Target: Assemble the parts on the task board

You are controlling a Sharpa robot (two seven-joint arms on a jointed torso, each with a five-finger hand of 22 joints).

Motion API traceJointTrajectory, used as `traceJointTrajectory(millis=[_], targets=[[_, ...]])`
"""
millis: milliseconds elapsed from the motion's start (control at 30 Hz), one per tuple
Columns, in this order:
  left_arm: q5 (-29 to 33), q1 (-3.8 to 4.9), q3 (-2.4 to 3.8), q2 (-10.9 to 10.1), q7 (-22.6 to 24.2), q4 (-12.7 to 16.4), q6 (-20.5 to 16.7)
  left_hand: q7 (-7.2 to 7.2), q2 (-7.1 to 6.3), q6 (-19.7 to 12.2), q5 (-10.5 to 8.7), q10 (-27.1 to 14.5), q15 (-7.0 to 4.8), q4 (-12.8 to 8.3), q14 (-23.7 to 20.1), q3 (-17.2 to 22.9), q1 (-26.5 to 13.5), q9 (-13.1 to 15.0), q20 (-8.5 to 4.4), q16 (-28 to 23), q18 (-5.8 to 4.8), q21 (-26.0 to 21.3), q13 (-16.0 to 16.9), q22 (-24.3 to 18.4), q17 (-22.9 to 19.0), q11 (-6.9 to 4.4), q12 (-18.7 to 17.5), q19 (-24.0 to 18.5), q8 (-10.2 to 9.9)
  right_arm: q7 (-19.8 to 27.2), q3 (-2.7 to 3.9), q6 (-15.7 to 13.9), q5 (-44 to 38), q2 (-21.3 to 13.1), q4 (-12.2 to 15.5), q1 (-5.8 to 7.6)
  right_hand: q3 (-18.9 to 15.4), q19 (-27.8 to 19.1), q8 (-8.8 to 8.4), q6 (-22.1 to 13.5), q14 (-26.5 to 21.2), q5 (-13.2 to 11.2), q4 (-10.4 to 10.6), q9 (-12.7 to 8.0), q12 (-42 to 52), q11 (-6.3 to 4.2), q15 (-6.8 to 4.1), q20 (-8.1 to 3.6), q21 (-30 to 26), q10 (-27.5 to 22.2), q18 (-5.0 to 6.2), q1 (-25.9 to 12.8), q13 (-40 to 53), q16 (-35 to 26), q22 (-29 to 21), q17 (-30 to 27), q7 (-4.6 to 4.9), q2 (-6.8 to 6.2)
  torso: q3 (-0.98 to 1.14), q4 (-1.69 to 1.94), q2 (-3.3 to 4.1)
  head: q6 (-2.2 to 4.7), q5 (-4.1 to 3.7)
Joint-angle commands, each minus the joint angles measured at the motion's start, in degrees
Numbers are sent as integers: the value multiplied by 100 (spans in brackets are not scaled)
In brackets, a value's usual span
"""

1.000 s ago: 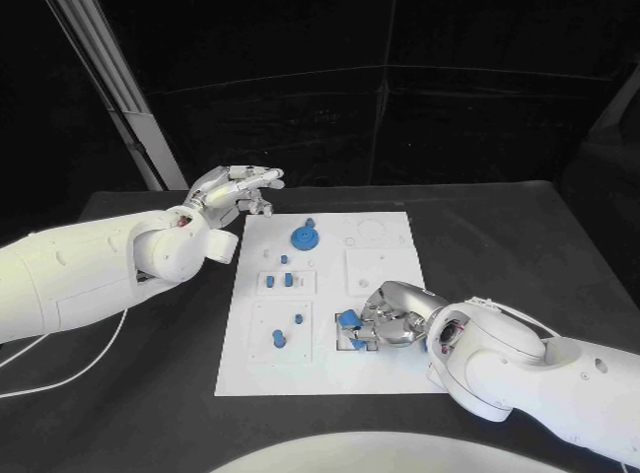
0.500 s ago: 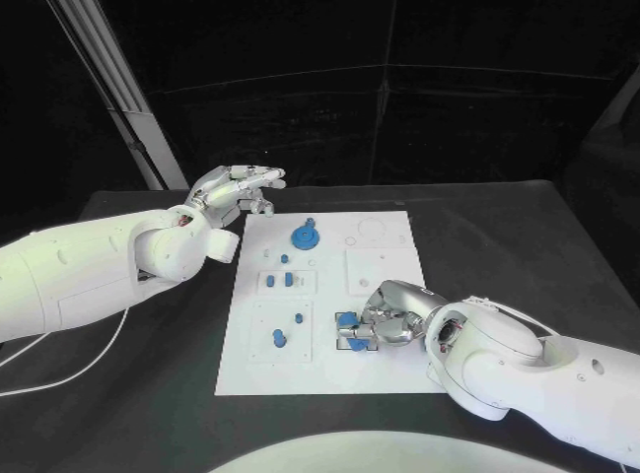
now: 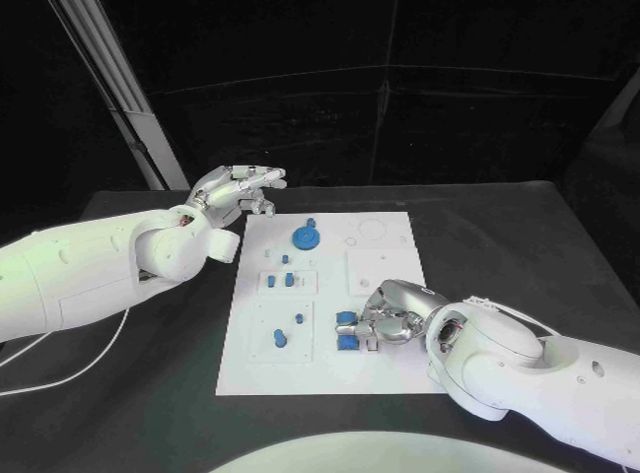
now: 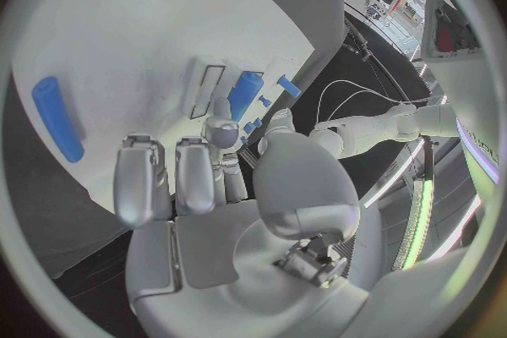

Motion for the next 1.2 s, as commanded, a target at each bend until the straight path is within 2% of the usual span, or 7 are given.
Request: traceJointTrajectory(millis=[33,167,267,667,967,1100,1200], targets=[[-14,10,5,-7,65,13,2,3,16,-29,-2,-36,5,1,-38,-48,53,-9,8,19,73,-19,-5,-6,-8,4,25,46,15,-2,3,-80,-71,-4,26,8,72,-37,-35,-43,240,39,-17,22,-40,8,45,0,-22,-30,-63,17,-1,-33,32,-3,-2,3,0,-5,1,5,3],[-14,10,5,-16,67,19,1,3,16,-29,-2,-36,5,1,-38,-48,53,-9,8,19,73,-19,-5,-6,-8,4,25,46,15,-2,2,-49,-46,-16,54,8,291,-34,-30,-58,246,532,-178,89,-40,3,44,3,-30,-21,-61,605,23,-48,30,-1,-5,89,3,-5,4,2,7],[-14,10,5,-21,69,22,3,3,16,-29,-2,-36,5,1,-38,-48,53,-9,8,19,73,-19,-5,-6,-8,4,25,46,15,-3,2,-28,29,-27,63,7,345,-25,-24,-64,253,632,-280,132,-30,1,41,0,-29,-10,-63,931,45,-50,39,10,-8,126,-1,-2,0,4,7],[-14,10,5,-32,68,29,4,6,20,-37,-1,-44,8,2,-37,-51,56,-9,10,22,73,-21,-6,-8,-8,6,28,47,15,-2,2,82,-90,13,31,7,556,-11,1,-60,260,173,-904,245,-32,-21,23,-17,-30,8,-68,1968,82,-57,57,33,-19,50,-2,-2,7,-1,17],[-14,11,5,-45,64,38,8,6,20,-37,-1,-44,8,2,-37,-51,56,-9,10,22,73,-21,-6,-8,-8,6,28,47,15,5,1,-128,-188,-33,64,7,506,-9,-8,-66,261,319,-741,272,-49,-8,34,-11,-32,25,-68,1731,80,-68,58,30,-7,127,5,-14,7,2,8],[-14,11,4,-49,46,32,12,5,30,-37,1,-47,9,1,-36,-50,66,-7,12,27,73,-22,-6,-10,-7,7,35,49,21,84,0,-258,-62,-216,181,7,270,-14,-36,-108,261,1149,-422,302,-93,-1,38,-3,-42,15,-66,1374,69,-79,49,28,-3,29,5,-22,-5,5,-1],[-14,11,4,-40,33,22,12,5,32,-37,2,-48,10,0,-36,-50,67,-6,12,28,73,-23,-6,-10,-7,7,36,50,22,179,0,-314,5,-409,276,9,223,-17,-48,-130,259,1236,-372,309,-112,4,42,-2,-45,6,-64,1353,61,-88,45,20,4,1,-1,-16,-1,67,-32]])
